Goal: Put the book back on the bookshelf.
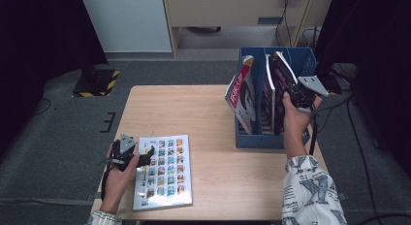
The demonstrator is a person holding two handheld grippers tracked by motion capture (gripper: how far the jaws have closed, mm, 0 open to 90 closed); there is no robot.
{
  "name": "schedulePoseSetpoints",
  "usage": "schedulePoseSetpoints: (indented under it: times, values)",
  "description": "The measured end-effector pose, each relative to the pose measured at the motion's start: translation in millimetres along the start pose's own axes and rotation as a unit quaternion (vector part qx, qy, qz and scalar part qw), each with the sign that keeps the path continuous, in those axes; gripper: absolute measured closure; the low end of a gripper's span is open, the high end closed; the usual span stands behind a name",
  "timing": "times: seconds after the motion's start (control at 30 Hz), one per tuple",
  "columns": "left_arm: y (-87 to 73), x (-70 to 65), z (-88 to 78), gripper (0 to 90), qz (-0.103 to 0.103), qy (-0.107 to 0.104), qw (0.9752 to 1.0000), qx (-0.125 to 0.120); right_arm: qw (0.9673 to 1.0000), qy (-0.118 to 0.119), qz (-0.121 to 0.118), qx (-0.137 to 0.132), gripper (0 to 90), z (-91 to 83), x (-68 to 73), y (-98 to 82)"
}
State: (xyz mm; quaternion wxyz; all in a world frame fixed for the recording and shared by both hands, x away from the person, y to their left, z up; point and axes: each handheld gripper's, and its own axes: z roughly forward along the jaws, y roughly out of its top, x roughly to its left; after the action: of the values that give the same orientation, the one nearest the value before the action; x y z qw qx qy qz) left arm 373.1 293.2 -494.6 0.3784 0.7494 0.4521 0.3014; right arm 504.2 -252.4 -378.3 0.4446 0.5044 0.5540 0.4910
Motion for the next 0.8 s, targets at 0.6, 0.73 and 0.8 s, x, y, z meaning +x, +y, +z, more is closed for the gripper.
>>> schedulePoseSetpoints:
  times: [0.6,0.73,0.8]
  values:
    - [-0.1,-0.9,0.2,4.3,0.001,-0.002,1.0000,0.001,0.9996,0.028,-0.009,0.001,79.5,-2.7,12.5,-7.2]
    - [-0.1,-0.9,0.3,4.3,0.001,-0.002,1.0000,0.001,0.9992,0.038,-0.002,0.006,76.6,-3.9,11.0,-8.5]
    - [-0.1,-0.8,0.1,4.3,0.001,-0.002,1.0000,0.001,0.9990,0.044,-0.003,0.010,69.4,-5.6,10.7,-8.9]
